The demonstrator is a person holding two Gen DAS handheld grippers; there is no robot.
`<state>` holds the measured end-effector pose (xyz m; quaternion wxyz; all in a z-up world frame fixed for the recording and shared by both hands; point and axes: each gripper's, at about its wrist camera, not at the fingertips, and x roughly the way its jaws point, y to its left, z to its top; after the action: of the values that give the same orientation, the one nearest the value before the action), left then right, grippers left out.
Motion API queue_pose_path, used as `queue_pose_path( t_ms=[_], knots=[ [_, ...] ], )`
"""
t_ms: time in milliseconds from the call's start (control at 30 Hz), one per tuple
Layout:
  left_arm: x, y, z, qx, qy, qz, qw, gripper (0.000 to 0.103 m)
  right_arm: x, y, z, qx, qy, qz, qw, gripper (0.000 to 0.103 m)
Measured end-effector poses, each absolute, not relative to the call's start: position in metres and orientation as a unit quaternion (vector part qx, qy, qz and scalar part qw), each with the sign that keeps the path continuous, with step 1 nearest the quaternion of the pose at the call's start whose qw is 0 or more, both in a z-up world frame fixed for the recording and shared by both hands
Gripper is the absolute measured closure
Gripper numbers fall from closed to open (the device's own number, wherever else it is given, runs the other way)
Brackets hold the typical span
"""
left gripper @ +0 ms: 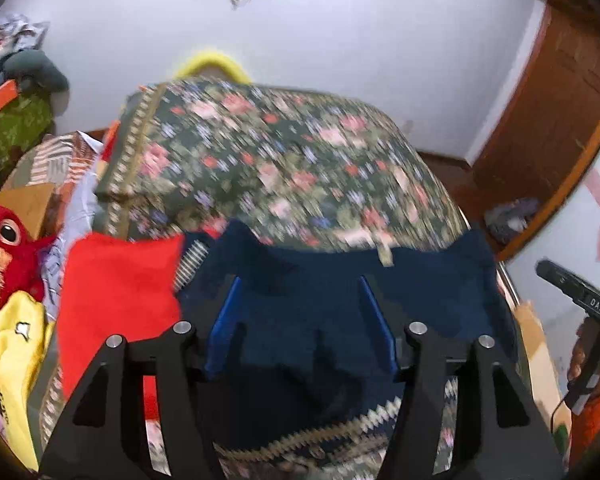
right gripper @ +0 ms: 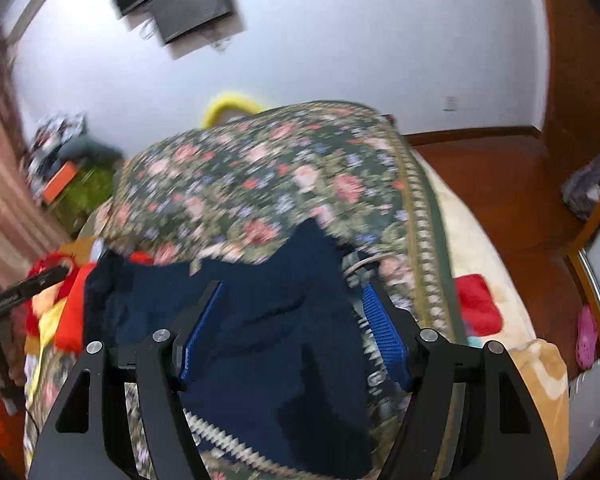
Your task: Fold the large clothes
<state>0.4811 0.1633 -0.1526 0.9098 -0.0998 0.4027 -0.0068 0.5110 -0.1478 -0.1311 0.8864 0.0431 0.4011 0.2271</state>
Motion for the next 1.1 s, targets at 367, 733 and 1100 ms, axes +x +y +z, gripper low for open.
queue_pose_path(
  t_ms=[367, 733, 1100],
  knots=[
    [0.476, 0.100, -0.243, -0.039, 0.488, -0.054, 0.870, 0.044, 0.485, -0.060, -0.192, -0.039, 0.453, 0.318, 0.832, 0.030],
    [0.437, 0.139, -0.260, -0.034, 0.441, 0.005, 0.897, 0.025, 0.496, -0.117, -0.222, -0.053, 0.477, 0.234, 0.846, 0.023],
    [0.384, 0.217, -0.271, -0.074, 0.458, 0.166, 0.870, 0.025, 0.478, -0.201, -0.225, 0.031, 0.539, 0.143, 0.830, 0.023]
  ],
)
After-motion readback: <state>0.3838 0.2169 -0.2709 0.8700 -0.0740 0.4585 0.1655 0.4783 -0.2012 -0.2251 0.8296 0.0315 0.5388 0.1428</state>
